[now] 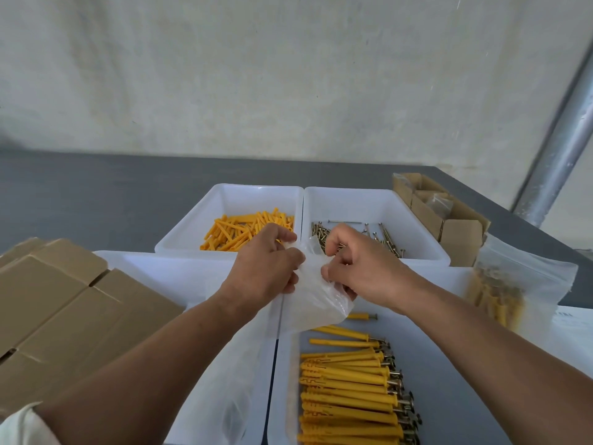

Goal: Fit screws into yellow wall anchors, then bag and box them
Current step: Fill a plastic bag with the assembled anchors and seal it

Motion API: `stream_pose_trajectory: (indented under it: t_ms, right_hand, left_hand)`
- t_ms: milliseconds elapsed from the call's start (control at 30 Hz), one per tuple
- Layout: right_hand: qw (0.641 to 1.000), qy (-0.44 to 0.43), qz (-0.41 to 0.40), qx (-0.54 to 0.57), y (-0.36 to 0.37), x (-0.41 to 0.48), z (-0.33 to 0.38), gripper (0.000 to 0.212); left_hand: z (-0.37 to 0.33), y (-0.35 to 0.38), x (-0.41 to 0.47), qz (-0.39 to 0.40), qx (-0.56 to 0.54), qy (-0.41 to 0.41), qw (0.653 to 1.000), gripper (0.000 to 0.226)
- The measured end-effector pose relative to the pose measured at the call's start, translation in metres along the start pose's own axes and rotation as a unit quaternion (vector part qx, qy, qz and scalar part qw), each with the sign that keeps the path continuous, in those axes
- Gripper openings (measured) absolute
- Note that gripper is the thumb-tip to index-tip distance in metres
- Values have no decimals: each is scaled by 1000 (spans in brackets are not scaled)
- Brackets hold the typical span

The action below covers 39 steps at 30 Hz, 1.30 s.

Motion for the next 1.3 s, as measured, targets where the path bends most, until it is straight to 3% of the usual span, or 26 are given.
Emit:
stream_pose_trajectory:
  t_ms: [167, 300, 567, 733, 833, 1000, 1133, 1300]
  right_hand:
    - [993, -44, 46, -97, 10, -3, 9, 33]
    - [994, -9, 104, -38, 23, -5, 4, 26]
    - [995, 6, 94, -28, 18, -4, -1, 47]
    - [991, 10, 123, -58, 23, -5, -1, 73]
    - [990, 9, 126, -58, 21, -7, 0, 75]
    - [990, 15, 139, -28, 20, -9, 0, 69]
    - [988, 17, 151, 5, 17, -10, 1, 62]
    - [985, 24, 159, 55, 14, -10, 1, 55]
  left_hand:
    - [-6, -1, -3, -2, -16, 23, 1000, 23]
    - [-13, -1, -6, -4, -22, 46, 999, 27]
    - [-22, -2, -11, -2, -62, 66, 996, 34]
    - [-25, -2, -12, 3, -75, 72, 995, 35]
    - [-24, 0, -13, 9, -86, 71, 994, 40]
    - [-29, -10, -13, -42, 57, 116, 991, 52]
    - [-37, 5, -17, 61, 149, 142, 977, 93]
    - [-27, 31, -28, 230, 189, 121, 947, 108]
Point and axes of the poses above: each hand's wrist, its own x-axis towards the middle knuckle, its own y-axis out of the palm, z = x × y, the point moved 10 cm from there along x, towards the middle knuckle
